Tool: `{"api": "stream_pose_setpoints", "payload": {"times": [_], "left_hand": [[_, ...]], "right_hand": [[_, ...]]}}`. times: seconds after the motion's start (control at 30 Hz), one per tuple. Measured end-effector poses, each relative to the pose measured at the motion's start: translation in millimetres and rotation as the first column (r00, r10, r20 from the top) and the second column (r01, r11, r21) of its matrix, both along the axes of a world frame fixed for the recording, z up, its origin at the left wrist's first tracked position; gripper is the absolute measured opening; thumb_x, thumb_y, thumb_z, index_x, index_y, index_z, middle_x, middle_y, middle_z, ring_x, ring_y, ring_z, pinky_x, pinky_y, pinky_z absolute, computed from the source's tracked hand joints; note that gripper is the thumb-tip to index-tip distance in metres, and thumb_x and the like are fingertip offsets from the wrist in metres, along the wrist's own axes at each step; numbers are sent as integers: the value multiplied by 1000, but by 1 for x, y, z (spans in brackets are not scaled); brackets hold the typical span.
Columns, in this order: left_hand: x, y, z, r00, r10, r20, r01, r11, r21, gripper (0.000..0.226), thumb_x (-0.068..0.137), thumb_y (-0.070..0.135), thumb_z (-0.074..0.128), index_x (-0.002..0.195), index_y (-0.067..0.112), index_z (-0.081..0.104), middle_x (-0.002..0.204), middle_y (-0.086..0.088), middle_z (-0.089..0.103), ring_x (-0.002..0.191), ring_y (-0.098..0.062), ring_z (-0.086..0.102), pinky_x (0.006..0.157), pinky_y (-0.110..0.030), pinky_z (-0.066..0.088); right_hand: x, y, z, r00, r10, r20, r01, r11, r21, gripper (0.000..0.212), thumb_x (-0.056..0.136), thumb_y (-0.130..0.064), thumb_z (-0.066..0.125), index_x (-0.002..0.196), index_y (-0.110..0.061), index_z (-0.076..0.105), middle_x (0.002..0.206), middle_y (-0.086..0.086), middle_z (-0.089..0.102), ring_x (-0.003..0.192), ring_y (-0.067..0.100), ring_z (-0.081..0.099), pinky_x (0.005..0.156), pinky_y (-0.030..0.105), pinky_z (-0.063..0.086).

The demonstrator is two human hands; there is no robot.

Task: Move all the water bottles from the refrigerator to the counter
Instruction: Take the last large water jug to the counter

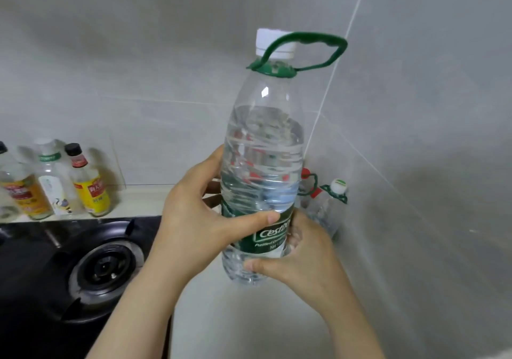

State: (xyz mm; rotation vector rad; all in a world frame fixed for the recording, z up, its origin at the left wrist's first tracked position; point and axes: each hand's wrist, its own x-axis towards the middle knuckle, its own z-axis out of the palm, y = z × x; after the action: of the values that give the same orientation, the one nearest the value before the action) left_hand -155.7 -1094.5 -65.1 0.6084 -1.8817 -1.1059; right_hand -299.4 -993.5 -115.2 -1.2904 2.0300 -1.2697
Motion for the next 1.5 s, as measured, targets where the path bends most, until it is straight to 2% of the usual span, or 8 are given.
{"api": "stream_pose_setpoints", "payload": {"times": [0.3, 0.5, 0.6, 0.83, 1.0, 1.13, 1.23, 1.5], "left_hand": [[-30, -29, -20, 999, -4, 33, 3, 999, 39, 75, 53, 28, 92, 120, 37, 61, 102, 21, 72, 92, -2, 69, 82, -22, 57], [-42, -47, -50, 997, 2, 73, -7, 998, 67, 82, 54, 19, 94, 127, 30, 58, 109, 14, 72, 98, -8, 70, 89, -37, 56], [-44, -52, -65, 995, 15, 95, -24, 996, 90, 83, 54, 22, 93, 128, 34, 57, 110, 14, 72, 99, -9, 70, 90, -38, 56], [-46, -62, -92, 986, 30, 164, -48, 993, 107, 76, 55, 14, 93, 115, 45, 59, 105, 19, 72, 96, -5, 70, 89, -31, 56], [-44, -72, -116, 976, 15, 217, -52, 985, 162, 84, 51, 20, 96, 124, 32, 57, 111, 18, 70, 102, -4, 68, 94, -30, 54], [-44, -78, -134, 962, 2, 274, -55, 981, 186, 86, 51, 23, 96, 125, 33, 54, 112, 19, 68, 104, -2, 66, 94, -25, 52], [-44, -81, -147, 955, -10, 295, -54, 977, 207, 86, 51, 23, 96, 126, 32, 54, 111, 21, 68, 104, 0, 65, 93, -21, 51], [-48, -93, -176, 944, -19, 329, -66, 967, 246, 89, 51, 20, 95, 130, 30, 53, 109, 19, 70, 103, 2, 65, 91, -17, 51]], "right_hand": [[-35, -40, -38, 999, -7, 37, 7, 1000, 17, 75, 46, -30, 91, 112, -36, 58, 103, -19, 72, 94, -1, 69, 84, 33, 57], [-47, -57, -69, 999, -23, 33, 21, 998, 52, 71, 42, -40, 88, 105, -38, 56, 98, -20, 72, 91, -2, 68, 81, 34, 58], [-50, -62, -86, 998, -18, 57, 14, 998, 69, 73, 42, -40, 87, 108, -36, 57, 99, -20, 72, 93, -3, 68, 84, 34, 57], [-47, -73, -118, 997, -21, 71, 15, 996, 92, 74, 43, -42, 88, 110, -34, 57, 102, -19, 70, 96, -4, 66, 86, 31, 56], [-44, -77, -137, 998, -15, 62, 6, 992, 129, 73, 46, -42, 86, 112, -36, 56, 102, -22, 69, 97, -5, 64, 87, 26, 53], [-44, -84, -159, 998, -28, 55, 18, 986, 168, 76, 46, -48, 82, 115, -35, 54, 104, -20, 68, 101, -1, 64, 88, 31, 54], [-44, -86, -169, 998, -32, 62, 19, 979, 202, 75, 48, -44, 84, 116, -39, 53, 105, -22, 67, 102, -4, 62, 89, 26, 53], [-47, -95, -191, 995, -37, 89, 13, 966, 258, 75, 52, -37, 85, 121, -32, 58, 104, -24, 66, 100, -6, 60, 87, 16, 48]]}}
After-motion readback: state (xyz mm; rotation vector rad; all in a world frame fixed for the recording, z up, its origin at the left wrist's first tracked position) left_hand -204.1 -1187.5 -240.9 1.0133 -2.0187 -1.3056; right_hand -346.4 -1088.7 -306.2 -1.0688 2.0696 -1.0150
